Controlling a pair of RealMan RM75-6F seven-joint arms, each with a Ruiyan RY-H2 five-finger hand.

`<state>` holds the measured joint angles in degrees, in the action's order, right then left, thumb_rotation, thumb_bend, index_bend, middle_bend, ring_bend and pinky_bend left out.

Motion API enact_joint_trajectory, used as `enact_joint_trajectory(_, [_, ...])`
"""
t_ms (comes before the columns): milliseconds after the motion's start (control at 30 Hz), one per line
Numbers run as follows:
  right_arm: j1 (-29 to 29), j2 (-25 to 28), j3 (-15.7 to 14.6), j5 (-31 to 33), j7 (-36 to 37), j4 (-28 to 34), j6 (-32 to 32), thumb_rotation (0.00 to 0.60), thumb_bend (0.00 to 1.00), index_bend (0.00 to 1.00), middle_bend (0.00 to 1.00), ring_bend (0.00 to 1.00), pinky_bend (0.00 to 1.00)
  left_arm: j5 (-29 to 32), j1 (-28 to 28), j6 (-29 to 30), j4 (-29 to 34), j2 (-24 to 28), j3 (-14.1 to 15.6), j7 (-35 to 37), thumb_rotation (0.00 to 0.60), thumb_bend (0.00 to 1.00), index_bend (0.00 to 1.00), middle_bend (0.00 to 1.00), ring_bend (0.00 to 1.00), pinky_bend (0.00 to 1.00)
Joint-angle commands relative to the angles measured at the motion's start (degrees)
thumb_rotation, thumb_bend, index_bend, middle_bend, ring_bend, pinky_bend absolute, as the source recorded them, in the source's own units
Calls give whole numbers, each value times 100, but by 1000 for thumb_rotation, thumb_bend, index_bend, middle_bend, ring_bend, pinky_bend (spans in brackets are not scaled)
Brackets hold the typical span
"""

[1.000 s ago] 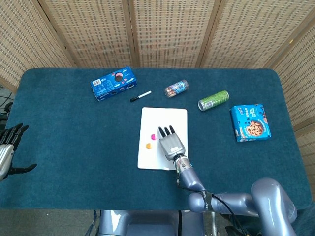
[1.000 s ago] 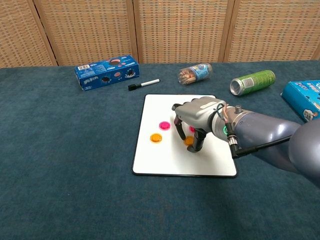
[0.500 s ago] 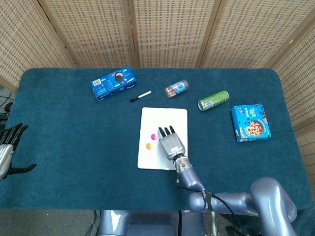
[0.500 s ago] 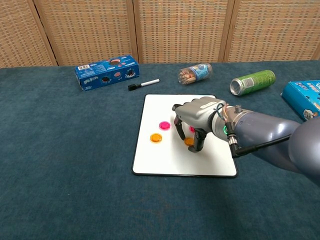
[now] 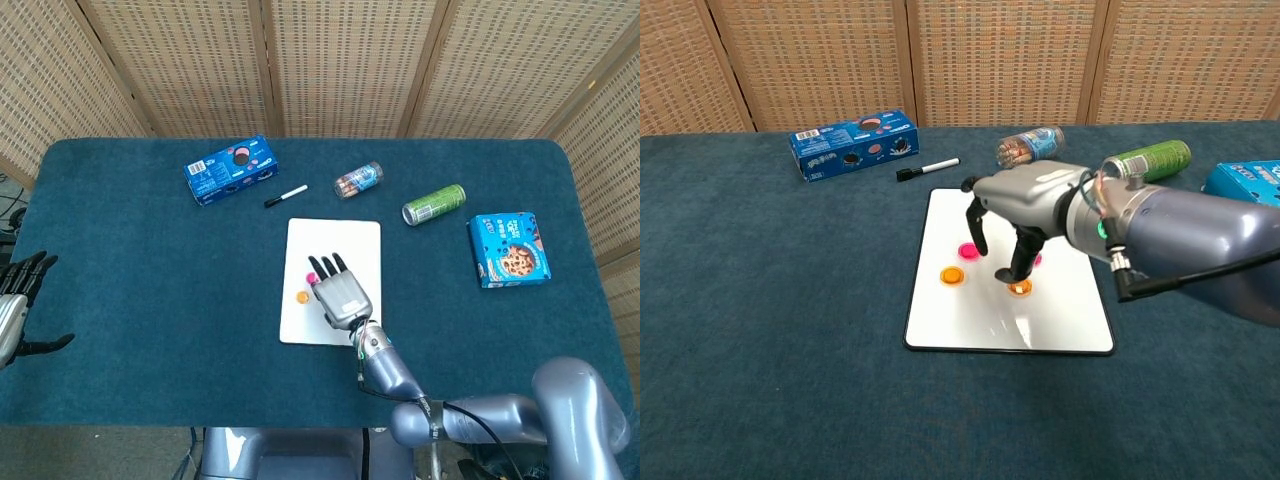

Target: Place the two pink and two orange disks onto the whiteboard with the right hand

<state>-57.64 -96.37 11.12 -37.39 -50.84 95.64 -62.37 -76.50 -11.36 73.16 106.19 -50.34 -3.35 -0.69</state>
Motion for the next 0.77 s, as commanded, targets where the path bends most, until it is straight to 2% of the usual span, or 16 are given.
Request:
enact_joint_trajectory(33, [454,1010,-116,-1079,472,1065,-527,600,363,373,0,0,0,-63,25,37,2,7,22,32,600,0,0,0,0,0])
enact_joint_trajectory(133, [1017,1819,-394,-2148,1236,1399,-916,600,339,299,0,0,0,-176,82,133,-3,18,54,98,600,0,0,0,0,0])
enact_joint_trajectory(167, [1185,2034,-490,-2467,1529,1404,-1008,600,301,264,0,0,0,-212,99,166,-8,18,62,118,600,0,0,0,0,0])
enact_joint_trajectory(300, [2164,2922,-906,-3625,3013,1004,-1883,600,47,123,0,0,0,-416,211,380,-40,-7,109,226,600,0,0,0,0,0])
enact_joint_trajectory(367, [2607,3185,-1046,-3924,3648,745,-2307,600,0,80,0,0,0,-535,270,495,-56,-45,143,241,600,0,0,0,0,0])
enact_joint_trajectory(533, [3519,3384,-1220,-4133,4621,239,-3172,600,0,34,0,0,0,-746,398,737,-150,-214,212,232,600,0,0,0,0,0])
enact_joint_trajectory(767, [4385,3228,-1289,-4153,5188,-159,-3733,600,0,0,0,0,0,-987,550,1127,-521,-538,213,324,600,0,0,0,0,0])
